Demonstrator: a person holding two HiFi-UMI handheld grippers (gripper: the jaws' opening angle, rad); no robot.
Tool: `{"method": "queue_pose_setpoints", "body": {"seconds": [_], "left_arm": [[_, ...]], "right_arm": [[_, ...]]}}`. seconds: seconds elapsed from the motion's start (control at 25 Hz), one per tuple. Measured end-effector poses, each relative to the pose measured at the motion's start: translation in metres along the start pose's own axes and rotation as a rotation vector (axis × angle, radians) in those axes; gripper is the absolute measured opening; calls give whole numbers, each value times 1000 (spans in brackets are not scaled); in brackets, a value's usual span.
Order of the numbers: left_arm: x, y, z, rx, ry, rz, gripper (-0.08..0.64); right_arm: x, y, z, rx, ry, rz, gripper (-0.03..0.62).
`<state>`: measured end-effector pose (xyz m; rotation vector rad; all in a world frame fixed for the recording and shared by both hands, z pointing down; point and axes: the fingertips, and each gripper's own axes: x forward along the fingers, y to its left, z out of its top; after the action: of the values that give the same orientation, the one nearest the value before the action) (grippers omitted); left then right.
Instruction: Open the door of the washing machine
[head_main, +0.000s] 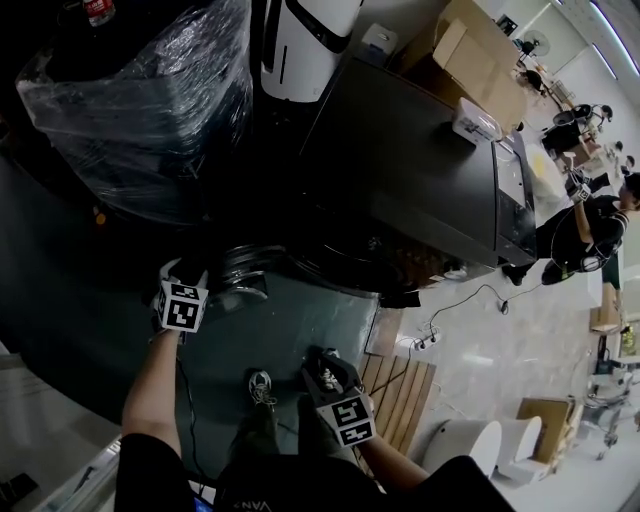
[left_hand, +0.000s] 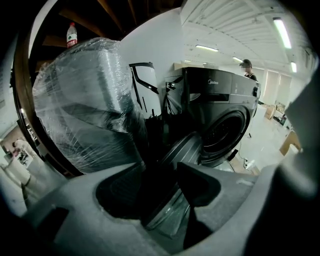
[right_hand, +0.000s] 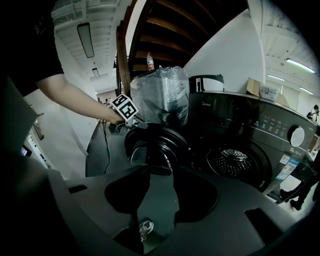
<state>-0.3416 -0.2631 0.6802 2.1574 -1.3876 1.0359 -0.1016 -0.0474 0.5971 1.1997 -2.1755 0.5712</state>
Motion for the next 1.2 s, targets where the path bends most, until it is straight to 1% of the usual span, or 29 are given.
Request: {"method": "queue_pose_setpoints", "body": {"seconds": [0.2,0.36,0.52,0.72,0.88,1.04,1.2], "left_arm": [[14,19,16,49,-4,38,227],[16,25,25,29,-9,49,227],[7,22,32,27,-44,60,227],[-21,5,40,1,-139,54,223],[-57,-13,43,-8,-227,50,151],[-108,-32,54,-26,-324,45,85],[-151,-48,61,-22,-391,30,54]], "right_arm": [[0,-1,0,2,7,-16,150],[0,0,2,3,8,-24,150],[-2,1,7,-1,-1,-26,150],[-8,2,19,-8,-33,-30,150],[-14,4,38,-29,-79,-34,146],[-26,12,58,-54,-133,-42,135],[-40,18,78,-67,-198,-65,109]]}}
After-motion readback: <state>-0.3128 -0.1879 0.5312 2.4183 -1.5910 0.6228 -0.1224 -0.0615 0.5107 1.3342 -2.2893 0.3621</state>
